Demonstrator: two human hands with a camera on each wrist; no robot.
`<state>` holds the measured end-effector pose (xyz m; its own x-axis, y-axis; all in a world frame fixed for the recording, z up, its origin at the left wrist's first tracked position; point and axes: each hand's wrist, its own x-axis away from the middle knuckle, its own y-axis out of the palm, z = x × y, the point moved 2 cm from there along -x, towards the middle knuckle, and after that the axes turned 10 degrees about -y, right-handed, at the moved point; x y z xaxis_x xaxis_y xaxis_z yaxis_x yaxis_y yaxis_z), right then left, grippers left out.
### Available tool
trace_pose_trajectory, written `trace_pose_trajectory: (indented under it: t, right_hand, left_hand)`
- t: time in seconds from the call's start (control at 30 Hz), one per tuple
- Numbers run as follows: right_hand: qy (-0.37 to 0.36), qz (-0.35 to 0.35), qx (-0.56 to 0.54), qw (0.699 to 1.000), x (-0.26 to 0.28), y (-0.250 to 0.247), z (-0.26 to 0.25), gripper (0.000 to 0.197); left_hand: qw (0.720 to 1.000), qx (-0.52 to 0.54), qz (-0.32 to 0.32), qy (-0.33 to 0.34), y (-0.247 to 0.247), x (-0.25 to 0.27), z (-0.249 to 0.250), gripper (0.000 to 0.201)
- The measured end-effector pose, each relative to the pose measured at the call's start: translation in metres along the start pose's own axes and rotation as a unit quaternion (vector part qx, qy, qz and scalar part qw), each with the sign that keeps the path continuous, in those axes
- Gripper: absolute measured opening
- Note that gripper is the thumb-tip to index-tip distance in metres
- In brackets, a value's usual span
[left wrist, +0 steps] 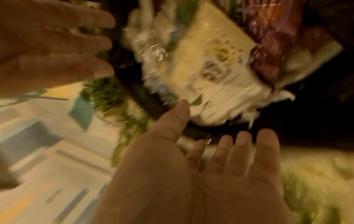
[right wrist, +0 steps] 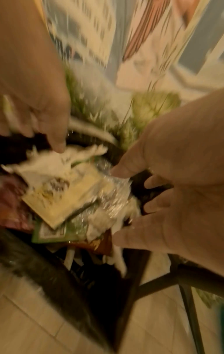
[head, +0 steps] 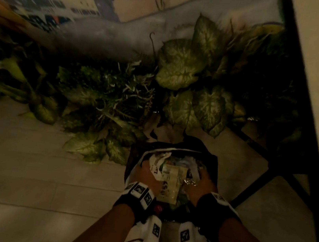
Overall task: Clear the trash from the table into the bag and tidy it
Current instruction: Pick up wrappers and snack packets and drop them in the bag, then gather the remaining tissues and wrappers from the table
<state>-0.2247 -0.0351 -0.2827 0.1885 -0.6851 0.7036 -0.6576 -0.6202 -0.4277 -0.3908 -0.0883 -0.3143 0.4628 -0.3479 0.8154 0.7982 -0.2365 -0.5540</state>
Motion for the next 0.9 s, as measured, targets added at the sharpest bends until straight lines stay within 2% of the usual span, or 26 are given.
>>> trace_pose_trajectory:
  t: [0.13, 0.27, 0.47, 0.57, 0.67, 0.83, 0.9]
  right_hand:
    - [-0.021, -0.069, 0.049, 0.996, 0.047, -0.019, -0.036, 0.047]
    - [-0.086, -0.138, 0.064, 0.985, 0.104, -0.036, -0.062, 0.022]
    - [-0.189, -0.211, 0.119, 0.952, 0.184, -0.102, -0.087, 0.012]
    - [-0.235, -0.193, 0.172, 0.937, 0.212, -0.146, -0.083, 0.017]
    - [-0.277, -0.172, 0.17, 0.93, 0.235, -0.189, -0.064, 0.009]
    - [-0.285, -0.151, 0.138, 0.937, 0.266, -0.257, -0.012, 0.008]
    - [-0.296, -0.135, 0.139, 0.935, 0.276, -0.281, 0.011, 0.017]
  left_hand:
    - [0.998, 0.058, 0.031, 0.024, -0.03, 0.043, 0.004, 0.063]
    - [0.994, 0.064, 0.065, 0.051, -0.067, 0.088, 0.02, 0.025]
    - [0.982, 0.093, 0.127, 0.101, -0.097, 0.16, 0.056, 0.016]
    - [0.97, 0.119, 0.153, 0.149, -0.099, 0.202, 0.078, 0.013]
    - [0.955, 0.131, 0.171, 0.206, -0.095, 0.244, 0.102, 0.007]
    - [0.932, 0.118, 0.19, 0.286, -0.07, 0.303, 0.136, 0.007]
    - [0.928, 0.118, 0.184, 0.303, -0.054, 0.321, 0.149, 0.006]
